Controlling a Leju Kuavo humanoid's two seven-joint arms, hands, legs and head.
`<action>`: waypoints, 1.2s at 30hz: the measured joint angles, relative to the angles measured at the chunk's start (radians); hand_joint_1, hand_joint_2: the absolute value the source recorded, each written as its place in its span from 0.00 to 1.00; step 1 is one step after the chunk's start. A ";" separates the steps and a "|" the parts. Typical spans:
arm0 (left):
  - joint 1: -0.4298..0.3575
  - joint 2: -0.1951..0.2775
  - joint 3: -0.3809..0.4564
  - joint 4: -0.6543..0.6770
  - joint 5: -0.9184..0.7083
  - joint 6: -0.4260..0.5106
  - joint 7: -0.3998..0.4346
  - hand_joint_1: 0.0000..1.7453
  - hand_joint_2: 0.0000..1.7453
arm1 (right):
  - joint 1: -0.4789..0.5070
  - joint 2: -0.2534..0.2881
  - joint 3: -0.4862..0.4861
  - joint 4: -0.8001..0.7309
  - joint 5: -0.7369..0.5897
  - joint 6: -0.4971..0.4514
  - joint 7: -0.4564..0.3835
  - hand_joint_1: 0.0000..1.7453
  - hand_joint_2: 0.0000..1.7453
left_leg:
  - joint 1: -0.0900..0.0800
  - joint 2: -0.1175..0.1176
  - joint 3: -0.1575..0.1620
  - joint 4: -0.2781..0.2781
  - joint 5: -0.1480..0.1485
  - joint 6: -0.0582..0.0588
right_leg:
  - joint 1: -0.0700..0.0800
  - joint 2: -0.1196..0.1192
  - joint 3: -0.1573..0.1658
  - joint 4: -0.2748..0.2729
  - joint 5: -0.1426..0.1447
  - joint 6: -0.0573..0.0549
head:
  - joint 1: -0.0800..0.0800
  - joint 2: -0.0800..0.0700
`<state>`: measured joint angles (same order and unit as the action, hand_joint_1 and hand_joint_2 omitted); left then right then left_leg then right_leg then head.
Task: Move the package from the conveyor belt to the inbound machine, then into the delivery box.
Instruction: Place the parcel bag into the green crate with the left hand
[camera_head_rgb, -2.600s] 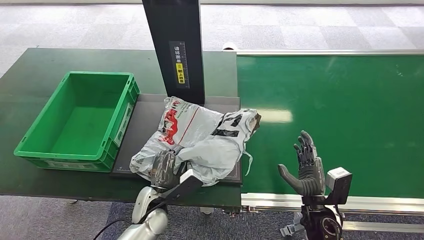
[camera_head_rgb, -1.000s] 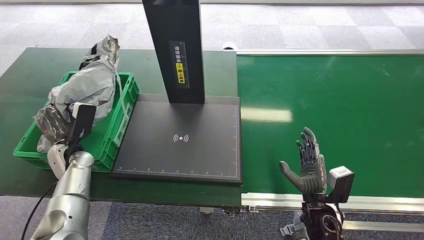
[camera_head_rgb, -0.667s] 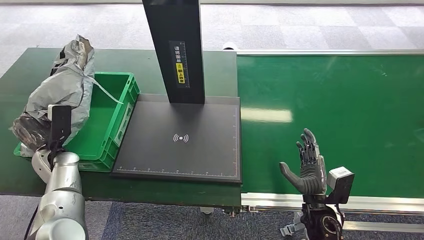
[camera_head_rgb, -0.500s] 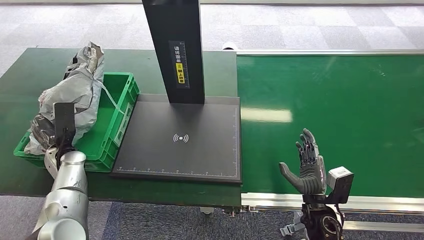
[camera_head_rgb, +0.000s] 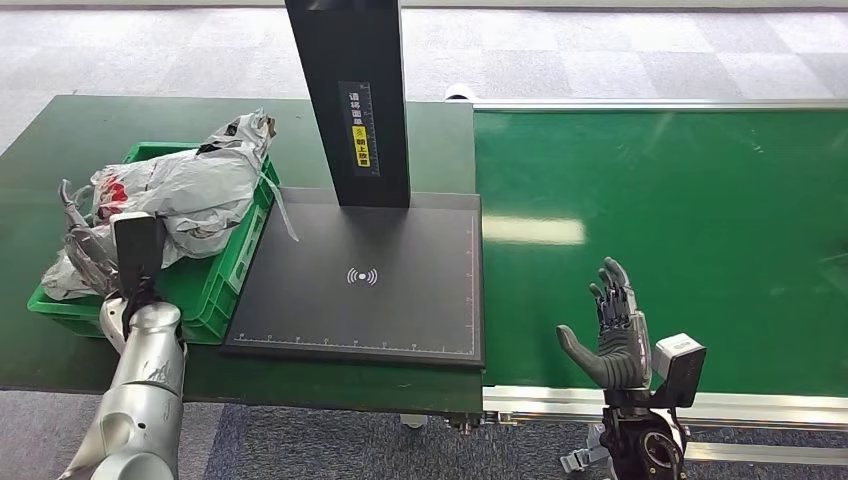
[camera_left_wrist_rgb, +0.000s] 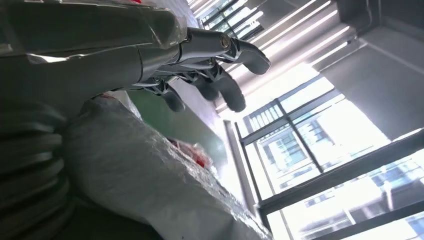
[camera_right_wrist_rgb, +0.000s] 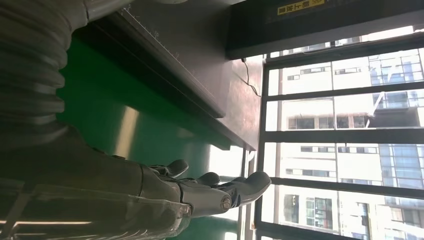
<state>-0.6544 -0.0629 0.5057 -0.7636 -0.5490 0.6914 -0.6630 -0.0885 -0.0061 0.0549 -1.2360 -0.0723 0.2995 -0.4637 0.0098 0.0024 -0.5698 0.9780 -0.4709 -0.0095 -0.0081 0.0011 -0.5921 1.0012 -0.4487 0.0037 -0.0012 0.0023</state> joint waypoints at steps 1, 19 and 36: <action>0.008 -0.008 0.003 -0.032 0.031 0.001 -0.020 0.00 1.00 | -0.001 0.000 0.000 0.002 -0.002 0.000 -0.002 0.00 1.00 | 0.000 0.000 0.000 0.000 0.000 0.000 | 0.000 0.000 0.000 0.000 0.000 0.000 | 0.000 0.000; 0.149 -0.128 -0.012 -0.511 0.094 0.000 -0.037 0.00 1.00 | -0.011 -0.006 0.010 0.022 -0.022 -0.017 -0.023 0.00 1.00 | 0.000 0.000 0.000 0.000 0.000 0.000 | 0.000 0.000 0.000 0.000 0.000 0.000 | 0.000 0.000; 0.119 -0.093 -0.105 -0.265 -0.393 -0.087 0.356 0.00 1.00 | -0.017 -0.005 0.018 0.028 -0.005 -0.010 -0.017 0.00 1.00 | 0.000 -0.001 0.001 0.000 0.000 0.000 | 0.000 -0.001 0.001 0.000 0.000 0.000 | 0.000 0.000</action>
<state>-0.5351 -0.1555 0.4011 -1.0289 -0.9425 0.6044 -0.3071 -0.1051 -0.0113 0.0730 -1.2081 -0.0772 0.2893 -0.4805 0.0096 0.0014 -0.5693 0.9780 -0.4706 -0.0094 -0.0084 0.0001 -0.5914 1.0008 -0.4485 0.0036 -0.0013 0.0023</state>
